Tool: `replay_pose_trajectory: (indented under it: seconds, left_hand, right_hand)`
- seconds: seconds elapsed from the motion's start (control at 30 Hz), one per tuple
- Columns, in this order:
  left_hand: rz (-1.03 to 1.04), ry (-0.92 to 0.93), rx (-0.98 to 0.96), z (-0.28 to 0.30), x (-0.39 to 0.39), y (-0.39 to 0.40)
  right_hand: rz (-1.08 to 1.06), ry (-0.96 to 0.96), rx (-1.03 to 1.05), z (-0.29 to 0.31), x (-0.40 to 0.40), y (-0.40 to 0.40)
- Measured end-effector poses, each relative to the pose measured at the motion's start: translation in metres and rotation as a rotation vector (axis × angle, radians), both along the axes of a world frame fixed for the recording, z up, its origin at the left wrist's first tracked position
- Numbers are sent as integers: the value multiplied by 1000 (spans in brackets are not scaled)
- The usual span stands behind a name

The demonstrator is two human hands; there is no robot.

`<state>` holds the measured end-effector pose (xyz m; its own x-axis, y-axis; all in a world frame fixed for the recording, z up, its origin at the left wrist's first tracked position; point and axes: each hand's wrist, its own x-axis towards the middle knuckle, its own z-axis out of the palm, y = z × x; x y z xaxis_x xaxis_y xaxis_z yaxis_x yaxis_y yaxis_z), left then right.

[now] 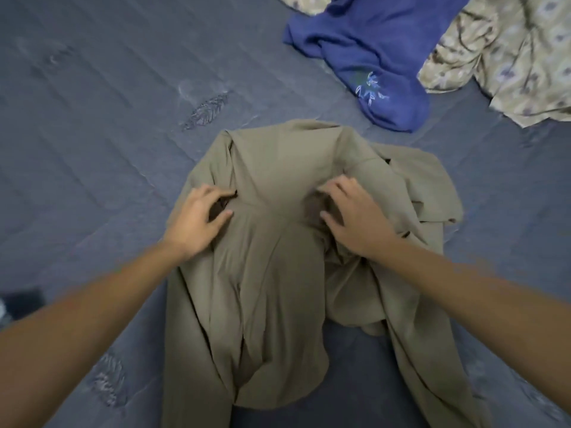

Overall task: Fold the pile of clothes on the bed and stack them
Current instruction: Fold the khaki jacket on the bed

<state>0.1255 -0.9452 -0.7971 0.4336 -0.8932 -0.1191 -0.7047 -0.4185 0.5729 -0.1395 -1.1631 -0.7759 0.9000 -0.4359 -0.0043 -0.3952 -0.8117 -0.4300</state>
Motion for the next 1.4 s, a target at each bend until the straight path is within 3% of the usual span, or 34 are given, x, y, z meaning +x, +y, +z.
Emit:
replay_pose_trajectory:
  seconds: [0.17,0.27,0.47,0.73,1.1,1.4]
  left_hand:
    - [4,74,75,-14,-14,28]
    - [-59,27,65,-19,-10,24]
    - [-104,74,102,-29,4,-1]
    - [-5,79,128,-33,12,-13]
    - [37,113,45,-28,21,-11]
    - [-15,188,-62,28,20,-6]
  right_hand:
    - [92,205,-7,-21,-59,27]
    - [98,242,-19,-29,-73,19]
    - [68,198,-19,-31,-45,19]
    - [-77,71,40,-40,-25,20]
    - [-74,3,116,-34,-26,5]
    - [-134,-116,250,11,-28,-16]
